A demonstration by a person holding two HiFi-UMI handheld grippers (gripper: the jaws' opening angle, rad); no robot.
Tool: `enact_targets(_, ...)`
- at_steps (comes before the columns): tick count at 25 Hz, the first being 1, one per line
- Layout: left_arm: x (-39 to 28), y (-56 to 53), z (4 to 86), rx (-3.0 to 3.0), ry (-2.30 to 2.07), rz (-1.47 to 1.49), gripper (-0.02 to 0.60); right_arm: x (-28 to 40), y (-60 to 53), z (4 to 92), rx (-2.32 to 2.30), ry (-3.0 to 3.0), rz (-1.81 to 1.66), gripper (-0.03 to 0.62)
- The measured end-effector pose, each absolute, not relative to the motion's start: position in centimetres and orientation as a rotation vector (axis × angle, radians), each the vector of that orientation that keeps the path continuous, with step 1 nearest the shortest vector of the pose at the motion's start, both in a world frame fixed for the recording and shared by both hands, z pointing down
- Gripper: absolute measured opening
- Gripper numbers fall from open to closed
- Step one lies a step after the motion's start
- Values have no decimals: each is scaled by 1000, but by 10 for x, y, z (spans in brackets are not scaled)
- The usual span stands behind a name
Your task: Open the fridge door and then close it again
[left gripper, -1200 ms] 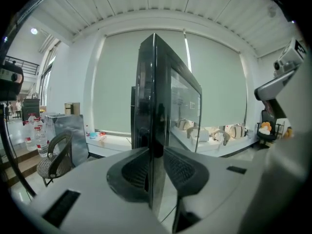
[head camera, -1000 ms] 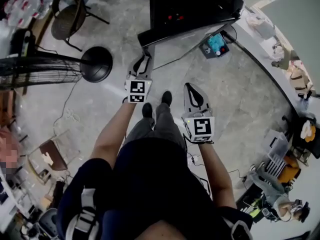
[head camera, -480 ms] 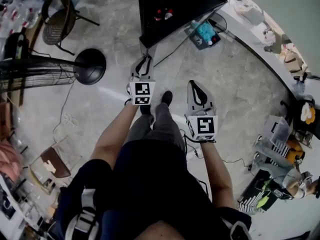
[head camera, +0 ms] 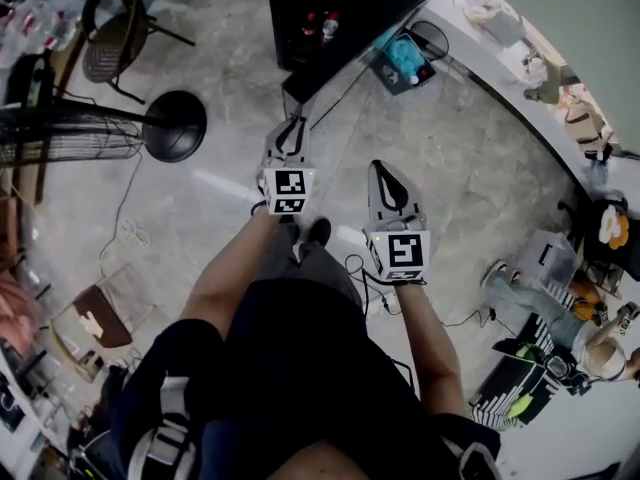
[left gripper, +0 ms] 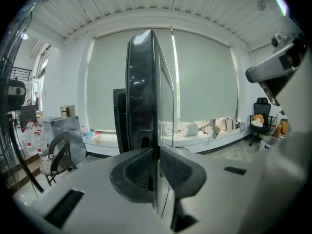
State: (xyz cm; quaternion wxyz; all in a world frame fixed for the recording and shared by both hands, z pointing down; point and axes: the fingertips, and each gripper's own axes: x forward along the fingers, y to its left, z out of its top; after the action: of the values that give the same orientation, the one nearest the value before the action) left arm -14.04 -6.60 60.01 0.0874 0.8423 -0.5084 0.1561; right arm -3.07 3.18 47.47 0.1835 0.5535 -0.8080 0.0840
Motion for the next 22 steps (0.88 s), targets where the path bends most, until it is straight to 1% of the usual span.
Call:
enact_targets(13, -88, -21, 600, 2472, -1582, 475, 55, 26, 82, 477, 1523, -2328, 218, 20)
enact_targets(22, -62, -4, 601, 2502, -1568, 496, 49, 48, 100, 481, 1525, -2336, 225, 20)
